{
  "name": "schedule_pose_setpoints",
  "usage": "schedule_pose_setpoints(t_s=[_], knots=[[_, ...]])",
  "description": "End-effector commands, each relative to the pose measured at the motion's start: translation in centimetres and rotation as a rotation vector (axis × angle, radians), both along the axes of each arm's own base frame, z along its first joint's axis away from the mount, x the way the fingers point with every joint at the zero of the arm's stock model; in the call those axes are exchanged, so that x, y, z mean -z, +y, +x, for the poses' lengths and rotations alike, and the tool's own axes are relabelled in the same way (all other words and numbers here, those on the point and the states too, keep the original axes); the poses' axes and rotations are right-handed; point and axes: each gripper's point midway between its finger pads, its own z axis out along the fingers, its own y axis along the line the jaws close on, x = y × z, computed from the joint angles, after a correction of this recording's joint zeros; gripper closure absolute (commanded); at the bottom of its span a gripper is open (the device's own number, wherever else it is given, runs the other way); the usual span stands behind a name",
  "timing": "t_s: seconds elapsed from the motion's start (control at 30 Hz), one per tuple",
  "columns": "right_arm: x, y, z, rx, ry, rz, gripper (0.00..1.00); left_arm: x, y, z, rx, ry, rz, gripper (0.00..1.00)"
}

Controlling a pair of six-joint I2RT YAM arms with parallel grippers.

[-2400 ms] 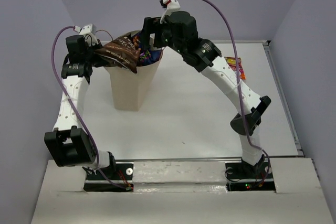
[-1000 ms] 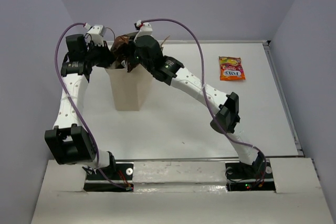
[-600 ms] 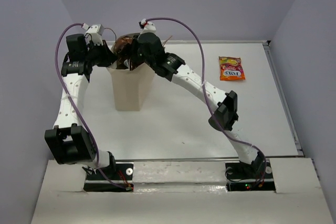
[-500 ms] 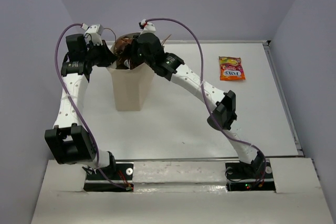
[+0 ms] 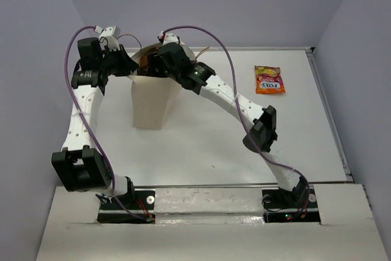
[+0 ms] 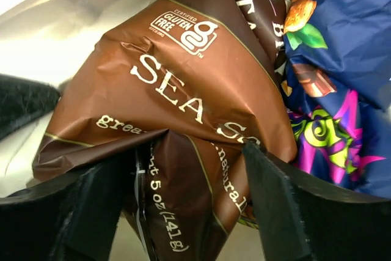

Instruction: Place the snacks into the paper bag

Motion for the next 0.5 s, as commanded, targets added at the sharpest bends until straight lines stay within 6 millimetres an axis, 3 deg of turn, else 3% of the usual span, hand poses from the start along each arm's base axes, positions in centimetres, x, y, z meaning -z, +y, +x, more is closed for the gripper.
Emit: schedule_pose_setpoints(t_s=[0.0, 0.03, 0.07, 0.13, 0.17, 0.27, 0.43, 0.47], knots=[[-4.3, -4.9, -0.7, 0.013, -0.06, -0.092, 0.16, -6.6, 0.5, -1.1, -0.011, -0.207, 0.03, 1.0], [-6.2, -5.1, -0.9, 0.005, -0.091, -0.063, 0.14, -6.5, 0.6, -1.1, -0.012, -0.203, 0.032, 1.0], [-9.5, -5.5, -1.7, -0.016, -0.138, -0.015, 0.11, -6.3, 0.5, -1.1, -0.008, -0.203, 0.032, 1.0], [-13.5, -5.8, -2.3, -0.032, -0.209, 0.064, 0.1, -6.2, 0.5, -1.1, -0.011, -0.2, 0.03, 1.0], [-16.5, -6.6, -3.2, -0.031, -0.251, 0.113, 0.09, -6.1, 0.6, -1.1, -0.013, -0.199, 0.032, 1.0], [-22.8, -8.4, -4.8, -0.025, -0.357, 0.241, 0.06, -5.5, 0.7, -1.0, -0.021, -0.188, 0.035, 1.0], [-29.3, -10.5, -6.7, -0.024, -0.488, 0.369, 0.03, -4.0, 0.7, -1.0, -0.029, -0.152, 0.025, 1.0], [-29.8, -11.2, -6.7, 0.003, -0.497, 0.371, 0.02, -3.8, 0.8, -1.0, -0.038, -0.143, 0.018, 1.0]])
